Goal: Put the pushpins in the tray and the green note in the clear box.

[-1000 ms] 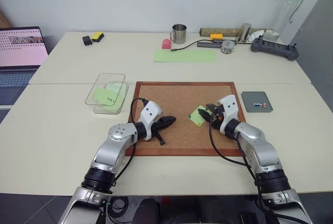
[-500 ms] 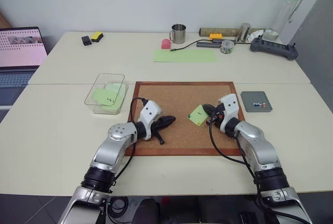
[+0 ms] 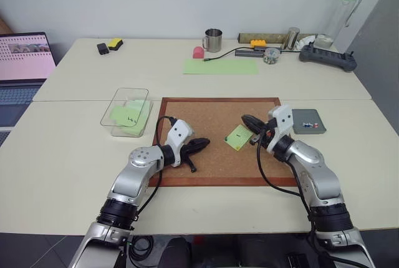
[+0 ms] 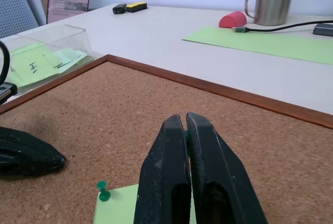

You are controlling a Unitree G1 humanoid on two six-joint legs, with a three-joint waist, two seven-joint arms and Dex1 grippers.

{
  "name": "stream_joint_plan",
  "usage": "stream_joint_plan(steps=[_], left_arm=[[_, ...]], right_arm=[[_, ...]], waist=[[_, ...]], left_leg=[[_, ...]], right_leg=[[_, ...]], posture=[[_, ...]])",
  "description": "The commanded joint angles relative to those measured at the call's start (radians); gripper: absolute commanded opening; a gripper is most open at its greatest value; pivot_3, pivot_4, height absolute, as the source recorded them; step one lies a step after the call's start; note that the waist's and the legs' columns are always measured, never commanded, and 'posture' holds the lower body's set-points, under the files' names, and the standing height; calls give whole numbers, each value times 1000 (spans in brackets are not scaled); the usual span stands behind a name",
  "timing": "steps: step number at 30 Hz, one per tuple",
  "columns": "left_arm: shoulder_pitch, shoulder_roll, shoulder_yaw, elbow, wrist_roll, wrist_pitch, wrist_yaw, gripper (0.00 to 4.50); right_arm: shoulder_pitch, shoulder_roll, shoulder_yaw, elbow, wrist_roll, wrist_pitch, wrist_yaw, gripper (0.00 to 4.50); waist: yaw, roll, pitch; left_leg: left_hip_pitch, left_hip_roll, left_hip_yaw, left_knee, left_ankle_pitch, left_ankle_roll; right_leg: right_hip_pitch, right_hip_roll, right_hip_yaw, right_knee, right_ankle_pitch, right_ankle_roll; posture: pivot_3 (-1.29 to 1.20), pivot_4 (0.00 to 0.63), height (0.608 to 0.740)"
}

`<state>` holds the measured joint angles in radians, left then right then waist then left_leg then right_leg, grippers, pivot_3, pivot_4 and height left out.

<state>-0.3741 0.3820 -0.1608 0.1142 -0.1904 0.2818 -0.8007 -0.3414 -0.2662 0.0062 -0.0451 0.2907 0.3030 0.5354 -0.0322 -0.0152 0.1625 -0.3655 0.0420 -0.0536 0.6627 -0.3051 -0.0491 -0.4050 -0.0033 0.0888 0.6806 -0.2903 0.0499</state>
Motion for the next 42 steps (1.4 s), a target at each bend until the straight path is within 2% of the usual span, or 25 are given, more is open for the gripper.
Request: stream_joint_plan(steps=[1, 6, 12, 23, 24, 26, 31, 38, 42], left_arm=[[-6, 9, -1, 0, 8, 7, -5, 0], [-5, 10, 0, -1, 8, 7, -5, 0], [-10, 11, 0, 3, 11, 3, -6, 0], [-7, 17, 8, -7, 11, 7, -4, 0], [-6, 18, 8, -9, 11, 8, -3, 0], [-7, 18, 9, -7, 10, 7, -4, 0], [-8, 20, 10, -8, 11, 8, -4, 0], [-16, 17, 7, 1, 12, 5, -6, 0], [-17, 14, 6, 3, 12, 3, -6, 0]], right_arm=[[-38, -3, -90, -45, 41, 10, -57, 35], [-105, -68, -225, 82, -16, 15, -216, 35], [-155, -167, -261, 243, -63, 10, -247, 35], [-174, -147, -291, 337, -33, 45, -262, 35], [-174, -145, -296, 342, -31, 45, -267, 365], [-178, -144, -299, 352, -26, 44, -274, 549], [-181, -151, -298, 361, -24, 32, -278, 1762], [-173, -157, -299, 319, -23, 9, -267, 3132], [-115, -147, -245, 178, 43, 54, -140, 3189]], waist=[[0, 0, 0], [2, 0, 0], [0, 0, 0], [-1, 0, 0], [-1, 0, 0], [-1, 0, 0], [-1, 0, 0], [-1, 0, 0], [-1, 0, 0]], left_leg=[[0, 0, 0, 0, 0, 0], [0, 0, 0, 0, 0, 0], [0, 0, 1, 0, 0, 0], [0, 0, 2, 0, 0, 0], [0, 0, 2, 0, 0, 0], [0, 0, 2, 0, 0, 0], [0, 0, 2, 0, 0, 0], [0, 0, 2, 0, 0, 0], [0, 0, 2, 0, 0, 0]], right_leg=[[0, 0, 0, 0, 0, 0], [0, 0, 0, 0, 0, 0], [0, 0, 1, 0, 0, 0], [0, 0, 2, 0, 0, 0], [0, 0, 2, 0, 0, 0], [0, 0, 2, 0, 0, 0], [0, 0, 2, 0, 0, 0], [0, 0, 2, 0, 0, 0], [0, 0, 2, 0, 0, 0]], posture=[[0, 150, 740], [0, 150, 740], [0, 150, 740], [0, 150, 740], [0, 150, 740], [0, 150, 740], [0, 150, 740], [0, 150, 740], [0, 150, 740]])
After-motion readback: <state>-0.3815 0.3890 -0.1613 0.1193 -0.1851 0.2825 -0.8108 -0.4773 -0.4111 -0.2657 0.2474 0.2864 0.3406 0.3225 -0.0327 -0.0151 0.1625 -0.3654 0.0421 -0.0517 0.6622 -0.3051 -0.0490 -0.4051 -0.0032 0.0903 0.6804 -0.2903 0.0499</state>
